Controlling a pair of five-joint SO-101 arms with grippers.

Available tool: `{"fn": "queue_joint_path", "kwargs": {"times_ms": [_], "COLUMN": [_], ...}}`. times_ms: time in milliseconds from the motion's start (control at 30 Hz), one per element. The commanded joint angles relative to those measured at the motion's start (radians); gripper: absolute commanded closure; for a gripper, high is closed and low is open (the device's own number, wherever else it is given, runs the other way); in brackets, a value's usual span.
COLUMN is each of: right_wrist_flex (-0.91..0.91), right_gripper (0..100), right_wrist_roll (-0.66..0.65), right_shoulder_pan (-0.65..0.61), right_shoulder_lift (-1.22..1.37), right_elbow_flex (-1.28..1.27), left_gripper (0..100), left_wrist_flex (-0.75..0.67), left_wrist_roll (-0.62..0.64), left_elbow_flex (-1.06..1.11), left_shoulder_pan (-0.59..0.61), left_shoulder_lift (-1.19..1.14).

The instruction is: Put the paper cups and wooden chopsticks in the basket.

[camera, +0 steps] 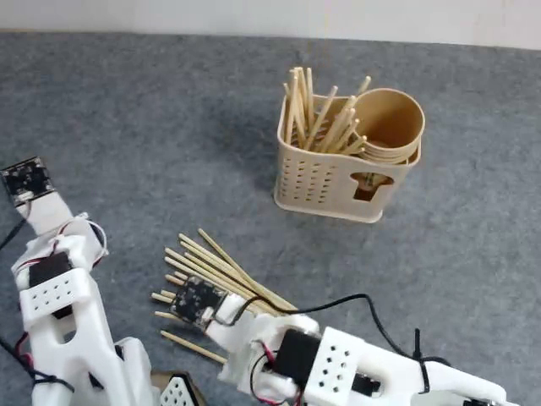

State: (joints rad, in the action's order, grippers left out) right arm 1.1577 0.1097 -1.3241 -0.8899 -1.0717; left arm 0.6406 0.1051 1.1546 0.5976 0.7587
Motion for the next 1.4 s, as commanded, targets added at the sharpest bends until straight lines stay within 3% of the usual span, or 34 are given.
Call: {"fn": "queue_joint_path", "kwargs": {"times_ms": [0,233,467,1133,1367], "right_wrist_flex": [-0.064,-0.093,-0.101,-0.093,-0.099], "right_gripper": [78.2,78.2,78.2,78.3,96.5], "right_wrist_roll": [0.015,0.017,0.017,0.015,0.009], "right_shoulder_pan": [-0.035,-0.030,-0.001,0.007,0.091], "right_shoulder_lift": [-0.019,0.061,0.259,0.693,0.699], "right_elbow_flex": [-0.018,-0.044,-0.036,0.202,0.213], "left_gripper": [99,99,99,99,99], "left_wrist_flex": [-0.020,-0.020,-0.055,-0.055,-0.055], "left_wrist_roll": [0.003,0.003,0.080,0.080,0.080], "left_elbow_flex": [-0.019,-0.019,-0.019,-0.019,-0.019], "left_shoulder_pan": [0.013,0.022,0.079,0.090,0.090], "left_shoulder_lift": [0.025,0.025,0.021,0.021,0.021]}}
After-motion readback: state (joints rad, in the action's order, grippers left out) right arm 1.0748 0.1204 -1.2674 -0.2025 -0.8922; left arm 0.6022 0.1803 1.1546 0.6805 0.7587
